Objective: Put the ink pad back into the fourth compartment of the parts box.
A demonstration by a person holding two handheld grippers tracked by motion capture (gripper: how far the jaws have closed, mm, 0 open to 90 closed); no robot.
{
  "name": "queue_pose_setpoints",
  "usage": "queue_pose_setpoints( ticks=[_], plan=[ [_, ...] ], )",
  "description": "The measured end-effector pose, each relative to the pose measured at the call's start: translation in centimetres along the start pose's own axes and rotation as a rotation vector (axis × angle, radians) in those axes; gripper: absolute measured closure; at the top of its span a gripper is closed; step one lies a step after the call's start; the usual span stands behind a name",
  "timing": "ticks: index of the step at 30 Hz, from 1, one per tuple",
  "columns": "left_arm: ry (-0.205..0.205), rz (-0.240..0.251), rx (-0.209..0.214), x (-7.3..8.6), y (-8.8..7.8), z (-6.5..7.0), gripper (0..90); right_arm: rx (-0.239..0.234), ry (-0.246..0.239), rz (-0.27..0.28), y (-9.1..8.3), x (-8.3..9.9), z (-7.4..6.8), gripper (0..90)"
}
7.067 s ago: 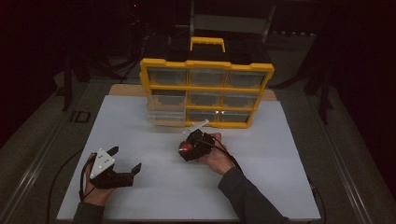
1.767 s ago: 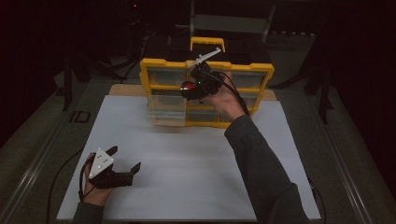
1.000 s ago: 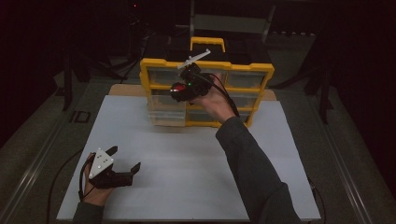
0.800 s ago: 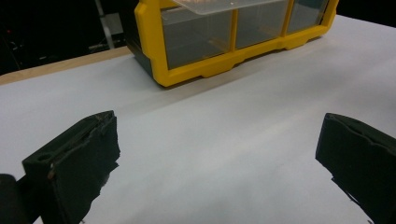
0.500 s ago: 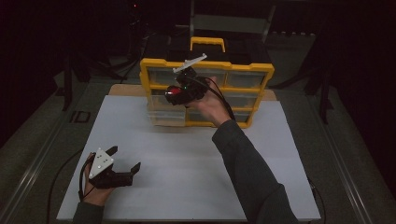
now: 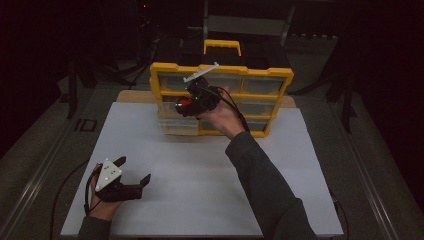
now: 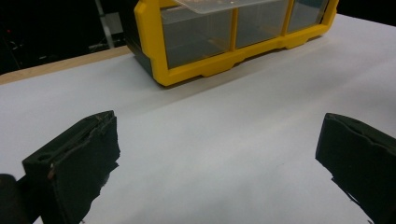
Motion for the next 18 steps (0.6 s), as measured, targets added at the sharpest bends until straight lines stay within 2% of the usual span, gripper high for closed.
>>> queue_pose_setpoints(
  ticks=[4,5,6,10,18],
  plan=[
    [-0.001,0.001,0.000,0.0,0.0,0.0,0.0,0.008,0.013,-0.007,0.2,0.2,0.1,28.9],
    [-0.001,0.001,-0.001,0.0,0.0,0.0,0.0,0.008,0.030,0.000,0.3,0.3,0.2,18.3],
    [-0.001,0.001,-0.001,0.0,0.0,0.0,0.0,0.011,0.039,0.002,0.3,0.3,0.3,13.6],
    [-0.003,0.003,-0.001,0.0,0.0,0.0,0.0,0.022,0.040,0.021,0.0,0.2,0.5,11.2],
    [-0.002,0.005,-0.003,0.0,0.0,0.0,0.0,0.029,0.015,-0.006,-1.0,0.7,1.1,11.2]
  ],
)
Point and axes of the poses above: each handheld gripper's, and its own axes: y roughly forward along the jaws, x roughly out of its underside, z roughly to its right, the point moved 4 cm from there along y, roughly forward along the jaws, and after that the axes turned 15 degrees about z, right-handed, at the moved point
